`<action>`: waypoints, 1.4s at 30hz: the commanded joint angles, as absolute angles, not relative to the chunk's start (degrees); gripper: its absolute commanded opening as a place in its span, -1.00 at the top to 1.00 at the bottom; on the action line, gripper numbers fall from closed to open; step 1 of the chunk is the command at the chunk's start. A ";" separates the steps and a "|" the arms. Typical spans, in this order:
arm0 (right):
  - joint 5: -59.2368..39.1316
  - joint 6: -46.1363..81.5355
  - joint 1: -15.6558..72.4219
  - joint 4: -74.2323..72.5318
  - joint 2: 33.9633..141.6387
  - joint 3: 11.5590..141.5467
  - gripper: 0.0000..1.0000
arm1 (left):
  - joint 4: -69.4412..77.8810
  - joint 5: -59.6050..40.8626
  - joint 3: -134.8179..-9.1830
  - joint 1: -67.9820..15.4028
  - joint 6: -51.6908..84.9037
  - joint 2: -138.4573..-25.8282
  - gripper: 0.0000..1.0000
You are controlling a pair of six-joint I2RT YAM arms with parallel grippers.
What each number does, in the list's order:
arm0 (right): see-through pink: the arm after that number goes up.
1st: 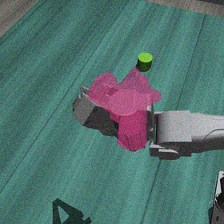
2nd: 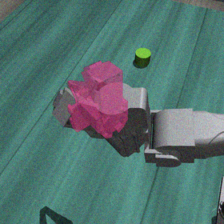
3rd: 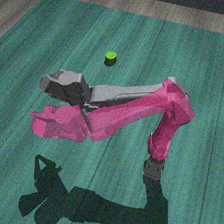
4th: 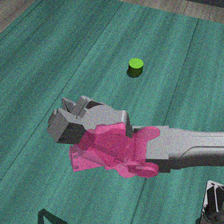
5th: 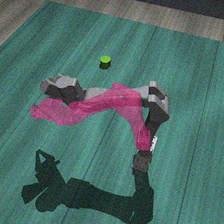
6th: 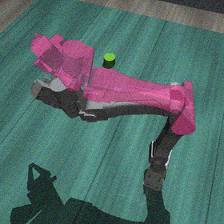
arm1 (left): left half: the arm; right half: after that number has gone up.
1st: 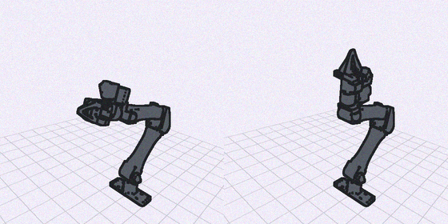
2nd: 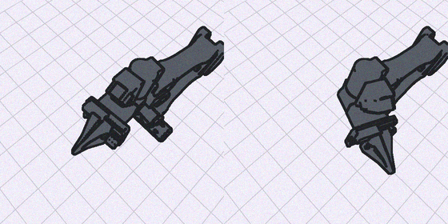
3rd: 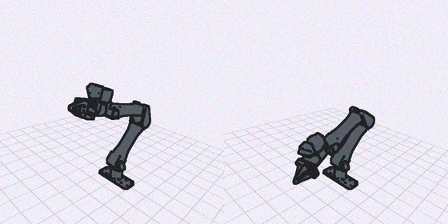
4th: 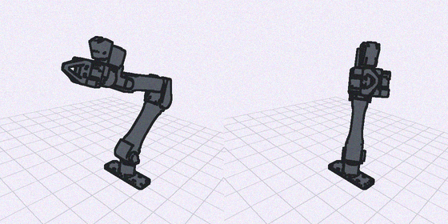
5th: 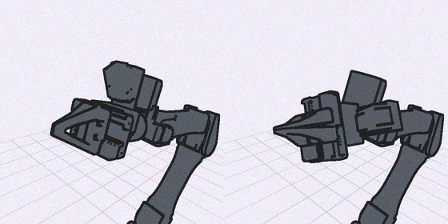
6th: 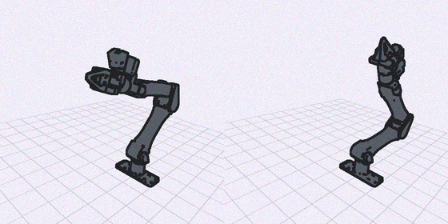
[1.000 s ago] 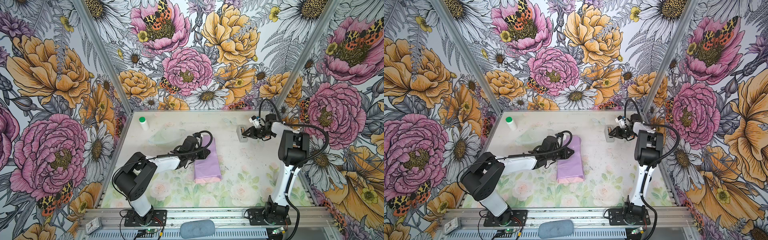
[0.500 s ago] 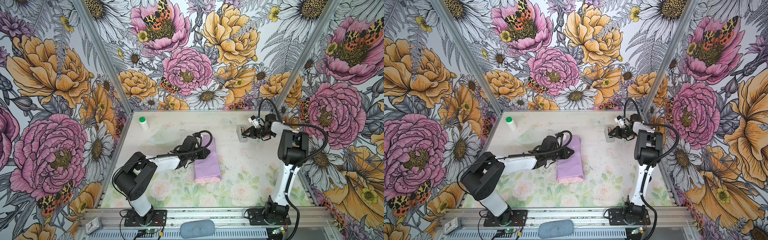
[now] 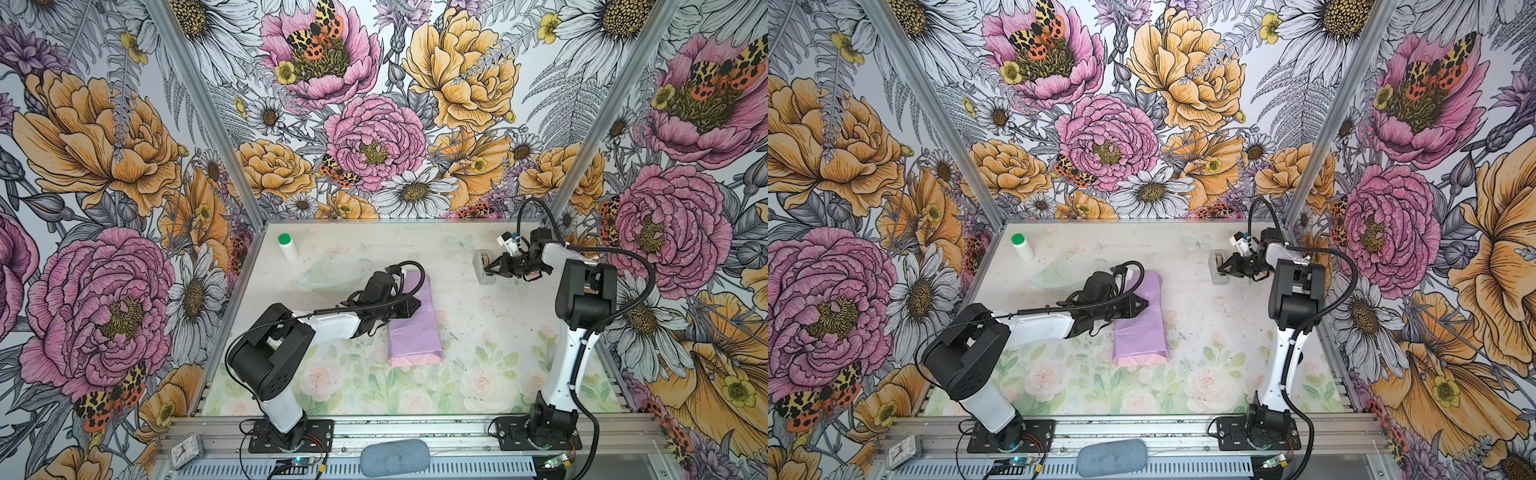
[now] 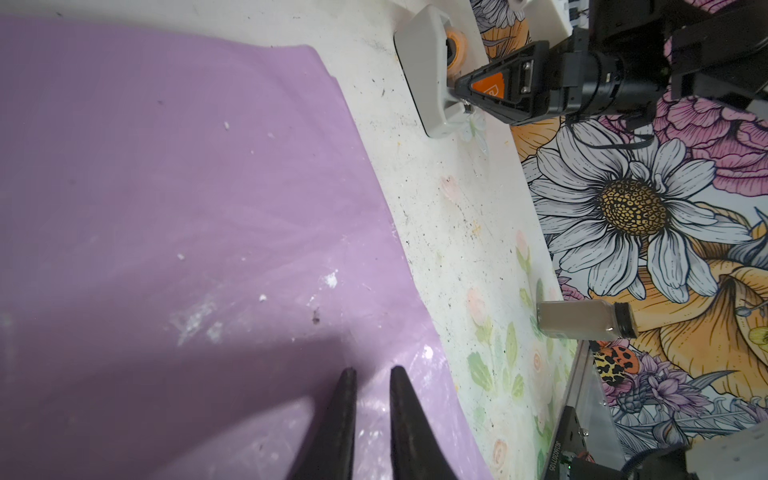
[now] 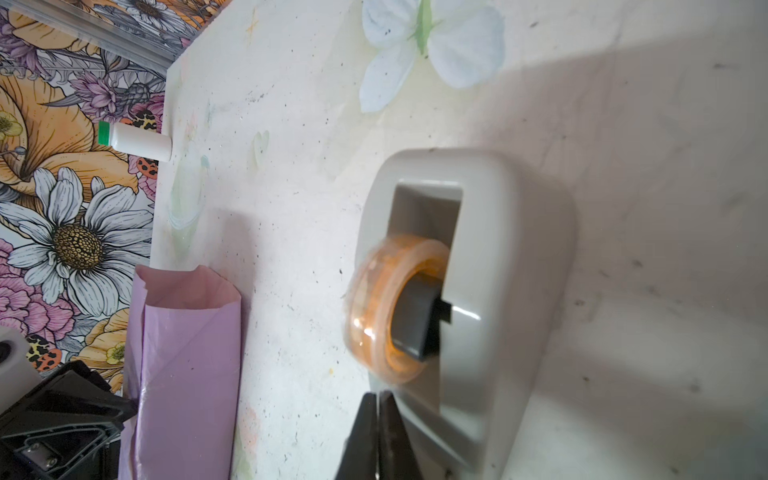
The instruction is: Wrap the gift box in paper
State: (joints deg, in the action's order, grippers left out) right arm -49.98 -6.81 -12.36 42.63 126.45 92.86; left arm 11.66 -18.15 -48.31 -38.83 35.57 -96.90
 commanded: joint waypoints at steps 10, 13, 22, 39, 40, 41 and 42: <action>-51.35 -4.10 -12.41 43.08 121.52 91.20 1.00 | 7.56 -18.66 -47.56 -38.59 34.73 -99.23 0.64; -52.51 -3.56 -12.44 42.83 120.19 90.49 1.00 | 7.56 -18.63 -47.46 -38.65 34.73 -99.06 0.64; -53.72 -1.07 -12.67 41.80 116.60 87.89 1.00 | 7.57 -18.64 -47.36 -38.53 34.72 -98.79 0.65; -45.63 6.57 -12.82 36.26 108.62 77.12 1.00 | 7.56 -18.44 -46.67 -38.50 34.61 -98.35 0.66; -45.04 7.27 -12.93 35.57 108.06 76.07 1.00 | 7.58 -18.43 -46.63 -38.51 34.54 -98.34 0.65; -44.59 7.90 -13.08 34.69 107.47 74.96 1.00 | 7.56 -18.45 -46.51 -38.53 34.54 -98.27 0.65; -44.32 8.31 -13.16 33.92 107.03 74.08 1.00 | 7.55 -18.38 -46.43 -38.55 34.54 -98.20 0.65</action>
